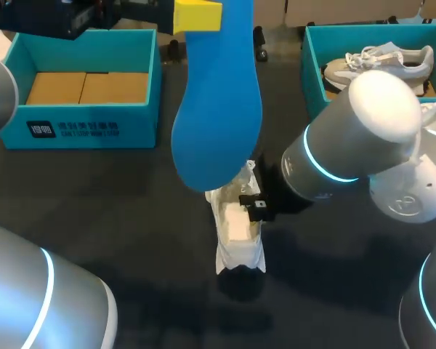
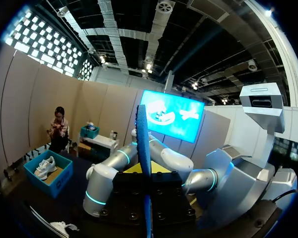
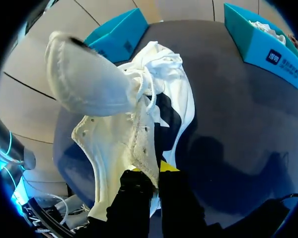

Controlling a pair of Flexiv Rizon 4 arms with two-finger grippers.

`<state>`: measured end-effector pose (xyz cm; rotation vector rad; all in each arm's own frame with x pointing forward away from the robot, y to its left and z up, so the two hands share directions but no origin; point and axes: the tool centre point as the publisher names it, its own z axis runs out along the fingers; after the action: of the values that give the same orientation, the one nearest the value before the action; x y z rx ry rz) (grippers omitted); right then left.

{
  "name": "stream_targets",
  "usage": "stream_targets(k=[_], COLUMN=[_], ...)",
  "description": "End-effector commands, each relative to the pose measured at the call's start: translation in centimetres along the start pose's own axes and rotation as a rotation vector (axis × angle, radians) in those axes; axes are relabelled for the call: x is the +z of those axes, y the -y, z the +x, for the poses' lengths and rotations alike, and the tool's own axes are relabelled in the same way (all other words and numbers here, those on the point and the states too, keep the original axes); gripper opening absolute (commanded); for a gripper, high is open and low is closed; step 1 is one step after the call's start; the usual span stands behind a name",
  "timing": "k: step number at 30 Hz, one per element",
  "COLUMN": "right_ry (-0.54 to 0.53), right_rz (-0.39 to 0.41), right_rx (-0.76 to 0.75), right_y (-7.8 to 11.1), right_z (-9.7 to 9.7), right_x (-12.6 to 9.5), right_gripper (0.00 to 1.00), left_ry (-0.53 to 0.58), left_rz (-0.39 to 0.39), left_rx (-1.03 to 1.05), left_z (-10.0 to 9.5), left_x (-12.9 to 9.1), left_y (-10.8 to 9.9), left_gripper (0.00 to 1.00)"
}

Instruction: Take the shoe out of the shoebox, open the shoe tongue, remove and reinsert the insole, then place the shoe into the shoebox

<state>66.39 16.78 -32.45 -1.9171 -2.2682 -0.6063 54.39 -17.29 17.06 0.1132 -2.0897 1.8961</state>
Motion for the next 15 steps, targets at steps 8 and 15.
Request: stream_targets(k=[8, 15], right_ry=[-0.037, -0.055], right_rz=[0.05, 0.063], right_rx=[0.049, 0.062], right_y=[-0.2, 0.3], right_z=[-0.5, -0.4], right_x=[4.4, 5.4], right_gripper=[0.0, 0.0], left_ry=[0.0, 0.0], left_rz=[-0.004, -0.004], left_rx=[0.0, 0.0], left_z=[-0.1, -0.1], left_x=[0.1, 0.1], left_y=[0.1, 0.1], left_gripper=[0.0, 0.0])
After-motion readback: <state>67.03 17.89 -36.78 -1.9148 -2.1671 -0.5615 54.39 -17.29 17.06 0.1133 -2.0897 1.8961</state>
